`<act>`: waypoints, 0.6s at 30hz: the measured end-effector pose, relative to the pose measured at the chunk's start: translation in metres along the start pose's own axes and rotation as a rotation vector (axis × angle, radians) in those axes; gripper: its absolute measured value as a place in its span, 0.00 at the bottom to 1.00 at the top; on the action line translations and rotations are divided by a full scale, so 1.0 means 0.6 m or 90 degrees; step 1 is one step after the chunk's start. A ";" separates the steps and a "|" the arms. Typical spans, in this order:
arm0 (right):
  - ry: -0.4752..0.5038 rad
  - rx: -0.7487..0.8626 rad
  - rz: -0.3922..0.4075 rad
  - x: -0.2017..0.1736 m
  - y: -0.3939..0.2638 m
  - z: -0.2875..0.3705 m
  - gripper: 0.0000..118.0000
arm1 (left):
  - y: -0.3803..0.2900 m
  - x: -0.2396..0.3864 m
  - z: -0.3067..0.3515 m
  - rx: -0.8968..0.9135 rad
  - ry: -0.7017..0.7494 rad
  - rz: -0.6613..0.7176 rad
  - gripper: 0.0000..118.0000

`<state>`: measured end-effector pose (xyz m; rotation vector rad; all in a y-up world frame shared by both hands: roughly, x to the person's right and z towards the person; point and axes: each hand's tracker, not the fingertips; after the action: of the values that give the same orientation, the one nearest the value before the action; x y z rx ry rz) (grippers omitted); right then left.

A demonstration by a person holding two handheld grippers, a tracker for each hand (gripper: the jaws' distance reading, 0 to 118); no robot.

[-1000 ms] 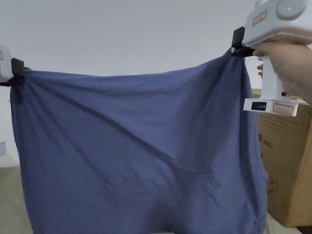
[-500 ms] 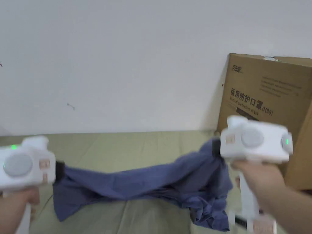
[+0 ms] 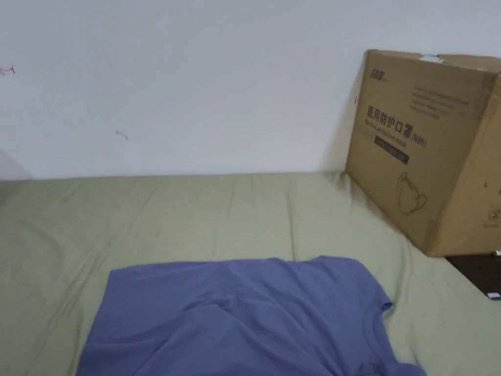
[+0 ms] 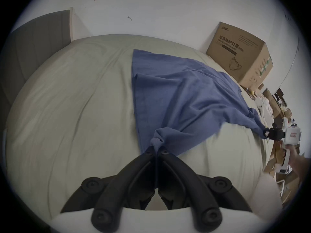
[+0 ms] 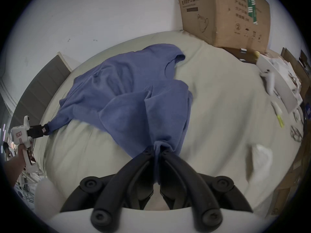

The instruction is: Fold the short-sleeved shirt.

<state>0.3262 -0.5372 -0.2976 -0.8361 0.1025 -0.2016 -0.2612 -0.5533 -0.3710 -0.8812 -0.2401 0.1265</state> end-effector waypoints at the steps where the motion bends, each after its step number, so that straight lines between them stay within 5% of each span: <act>1: 0.002 -0.002 -0.005 0.004 -0.014 0.026 0.03 | -0.017 -0.009 0.015 0.000 0.008 0.000 0.00; 10: -0.072 -0.100 -0.020 0.029 -0.079 0.047 0.03 | -0.105 -0.011 0.089 -0.018 -0.008 0.002 0.00; 16: -0.070 -0.047 -0.044 0.019 -0.086 0.058 0.11 | -0.110 0.002 0.119 0.016 0.003 -0.056 0.07; 18: -0.067 -0.028 -0.070 0.017 -0.075 0.063 0.71 | -0.108 0.007 0.131 0.013 0.022 -0.067 0.70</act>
<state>0.3365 -0.5414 -0.2392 -0.8956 -0.0385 -0.2584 -0.2770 -0.5349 -0.2720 -0.8474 -0.2515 0.0159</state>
